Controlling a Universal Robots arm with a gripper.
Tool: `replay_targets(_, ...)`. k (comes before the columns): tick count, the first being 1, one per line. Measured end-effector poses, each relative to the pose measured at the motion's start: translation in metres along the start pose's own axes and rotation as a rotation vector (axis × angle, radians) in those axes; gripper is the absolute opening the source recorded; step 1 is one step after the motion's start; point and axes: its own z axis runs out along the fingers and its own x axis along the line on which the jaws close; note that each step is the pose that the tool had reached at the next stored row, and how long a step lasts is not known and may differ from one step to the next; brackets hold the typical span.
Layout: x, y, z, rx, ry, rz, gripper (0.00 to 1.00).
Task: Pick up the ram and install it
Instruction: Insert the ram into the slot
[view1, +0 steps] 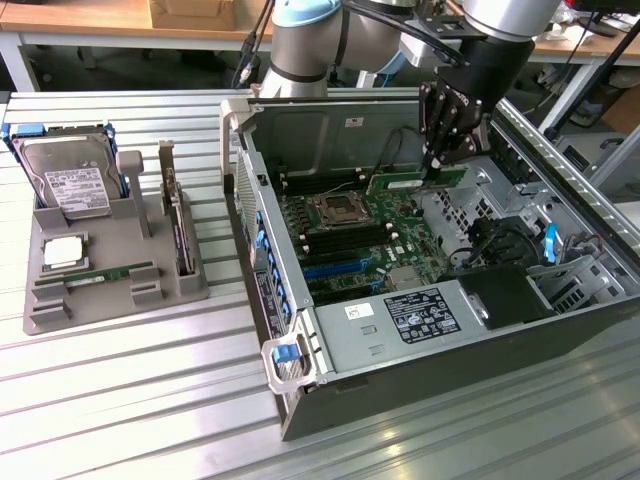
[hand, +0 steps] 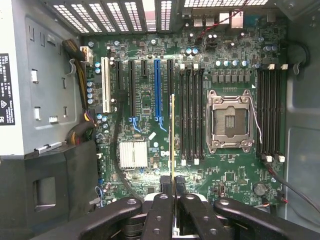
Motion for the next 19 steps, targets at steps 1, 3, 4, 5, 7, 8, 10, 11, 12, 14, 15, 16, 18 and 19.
replay_targets(1,0.0,0.0,0.0002,0.0,0.0,0.0,0.12)
replay_targets(3,0.0,0.0,0.0007,0.0,0.0,0.0,0.12)
replay_targets(4,0.0,0.0,0.001,0.0,0.0,0.0,0.12)
replay_targets(5,0.0,0.0,0.0012,0.0,0.0,0.0,0.12)
replay_targets(7,0.0,0.0,0.0017,0.0,0.0,0.0,0.12)
replay_targets(8,0.0,0.0,0.0018,0.0,0.0,0.0,0.12)
replay_targets(10,0.0,0.0,0.0023,0.0,0.0,0.0,0.12)
replay_targets(11,-0.0001,0.0,0.0026,0.0,0.0,0.0,0.12)
replay_targets(12,0.0,0.0,0.0028,0.0,0.0,0.0,0.12)
replay_targets(14,-0.0001,0.0,0.0032,0.0,0.0,0.0,0.12)
replay_targets(15,-0.0001,0.0,0.0034,0.0,0.0,0.0,0.12)
replay_targets(16,-0.0001,0.0,0.0037,0.0,0.0,0.0,0.12)
replay_targets(18,-0.0001,0.0,0.0043,0.0,0.0,0.0,0.12)
replay_targets(19,-0.0001,0.0,0.0047,0.0,0.0,0.0,0.12)
